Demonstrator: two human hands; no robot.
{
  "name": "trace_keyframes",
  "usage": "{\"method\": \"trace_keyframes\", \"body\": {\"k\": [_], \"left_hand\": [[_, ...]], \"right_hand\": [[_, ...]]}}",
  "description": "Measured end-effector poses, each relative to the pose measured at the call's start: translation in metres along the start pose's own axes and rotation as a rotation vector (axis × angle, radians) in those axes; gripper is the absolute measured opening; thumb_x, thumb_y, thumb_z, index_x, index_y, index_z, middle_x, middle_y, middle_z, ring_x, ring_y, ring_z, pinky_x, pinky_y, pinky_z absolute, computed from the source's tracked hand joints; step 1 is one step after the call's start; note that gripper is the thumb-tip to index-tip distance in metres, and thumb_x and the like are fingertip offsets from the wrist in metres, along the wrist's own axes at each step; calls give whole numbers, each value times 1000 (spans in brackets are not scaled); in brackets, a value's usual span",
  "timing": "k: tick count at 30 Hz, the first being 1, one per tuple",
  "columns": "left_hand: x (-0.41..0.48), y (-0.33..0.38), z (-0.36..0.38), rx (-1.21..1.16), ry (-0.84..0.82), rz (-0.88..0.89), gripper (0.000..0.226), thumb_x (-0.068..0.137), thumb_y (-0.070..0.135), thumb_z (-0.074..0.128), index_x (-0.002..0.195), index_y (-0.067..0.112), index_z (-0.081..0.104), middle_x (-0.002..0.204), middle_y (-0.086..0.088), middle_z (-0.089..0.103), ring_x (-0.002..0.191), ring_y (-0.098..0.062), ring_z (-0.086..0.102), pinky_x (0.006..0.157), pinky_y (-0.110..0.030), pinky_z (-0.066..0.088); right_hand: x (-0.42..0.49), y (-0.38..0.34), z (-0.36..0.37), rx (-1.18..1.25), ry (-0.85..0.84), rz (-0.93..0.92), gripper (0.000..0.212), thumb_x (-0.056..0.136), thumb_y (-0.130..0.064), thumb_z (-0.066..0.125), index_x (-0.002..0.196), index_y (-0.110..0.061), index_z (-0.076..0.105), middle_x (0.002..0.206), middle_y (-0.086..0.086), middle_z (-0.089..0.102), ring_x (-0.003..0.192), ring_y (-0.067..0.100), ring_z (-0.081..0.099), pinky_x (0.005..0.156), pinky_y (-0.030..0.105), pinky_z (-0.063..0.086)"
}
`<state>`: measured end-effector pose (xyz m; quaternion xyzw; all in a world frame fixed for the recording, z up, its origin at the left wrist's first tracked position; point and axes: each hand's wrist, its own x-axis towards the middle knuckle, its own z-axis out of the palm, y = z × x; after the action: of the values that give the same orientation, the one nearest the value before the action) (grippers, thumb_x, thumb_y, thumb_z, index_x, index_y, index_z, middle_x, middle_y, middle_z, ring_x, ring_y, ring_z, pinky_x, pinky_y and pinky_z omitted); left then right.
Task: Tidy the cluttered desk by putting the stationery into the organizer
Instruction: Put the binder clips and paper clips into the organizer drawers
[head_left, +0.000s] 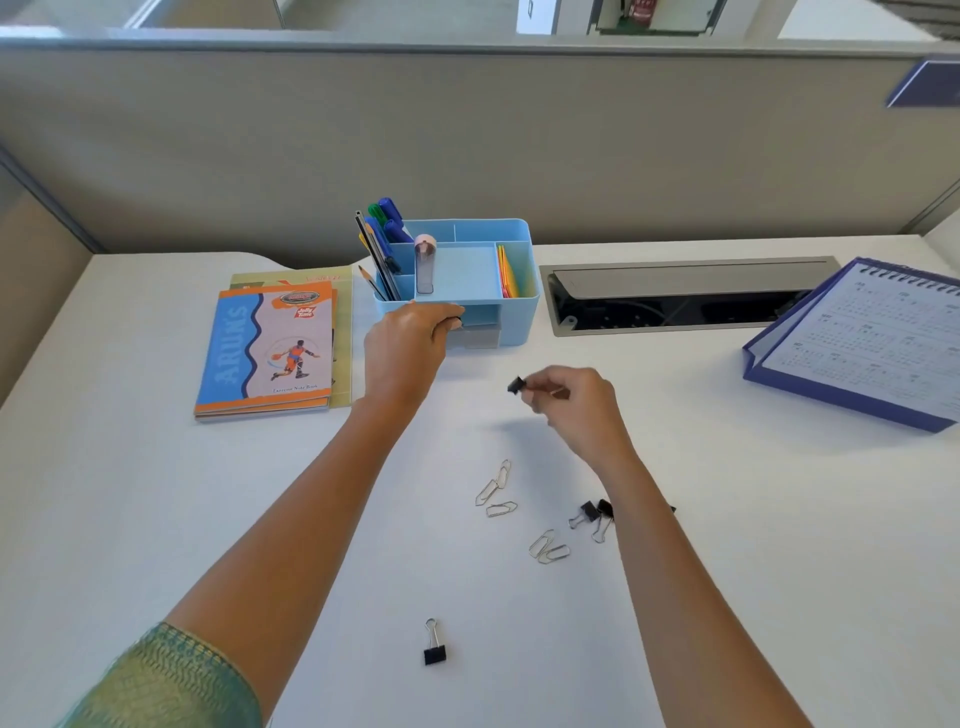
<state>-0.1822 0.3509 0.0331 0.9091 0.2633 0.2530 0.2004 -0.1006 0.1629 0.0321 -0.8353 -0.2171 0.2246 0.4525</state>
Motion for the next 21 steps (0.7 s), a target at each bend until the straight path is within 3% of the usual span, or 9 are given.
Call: {"method": "trace_keyframes", "body": {"k": [4, 8, 11, 15, 18, 21], "left_hand": [[-2, 4, -1, 67, -38, 1, 26, 95, 24, 59, 118, 20, 69, 121, -9, 68, 112, -28, 63, 82, -40, 58], [-5, 5, -1, 53, -37, -39, 28, 94, 25, 59, 121, 21, 67, 123, -11, 66, 111, -31, 63, 81, -40, 57], [-3, 8, -1, -117, -10, -117, 27, 93, 26, 61, 118, 20, 69, 121, -6, 68, 112, -25, 62, 87, -30, 52], [0, 17, -4, -378, -7, -194, 25, 91, 23, 65, 112, 14, 72, 109, -3, 73, 98, -16, 66, 89, -22, 50], [3, 20, -5, -482, 3, -255, 26, 90, 20, 67, 114, 13, 70, 104, -2, 74, 90, -11, 67, 86, -20, 53], [8, 21, -7, -526, 17, -281, 20, 87, 18, 70, 106, 12, 73, 97, -2, 73, 80, -6, 67, 77, -12, 54]], "right_hand": [[21, -29, 4, 122, 48, -21, 15, 85, -7, 68, 98, -9, 73, 85, 5, 70, 71, 18, 66, 62, 24, 58], [41, -49, 11, 167, 56, -8, 19, 86, -5, 67, 104, -3, 72, 98, 12, 68, 74, 20, 66, 66, 26, 59], [49, -61, 17, 211, 48, 22, 11, 83, -3, 70, 94, -4, 72, 95, 11, 67, 73, 23, 68, 68, 29, 61], [53, -68, 21, 336, 14, 56, 10, 82, 1, 70, 92, -1, 70, 87, 8, 66, 71, 23, 69, 67, 27, 61], [53, -69, 19, 397, -27, 57, 14, 83, -1, 70, 97, 1, 71, 100, 14, 68, 85, 27, 70, 74, 31, 61], [53, -70, 20, 465, -57, 72, 12, 83, 0, 70, 95, -1, 72, 101, 13, 69, 85, 24, 70, 72, 28, 61]]}}
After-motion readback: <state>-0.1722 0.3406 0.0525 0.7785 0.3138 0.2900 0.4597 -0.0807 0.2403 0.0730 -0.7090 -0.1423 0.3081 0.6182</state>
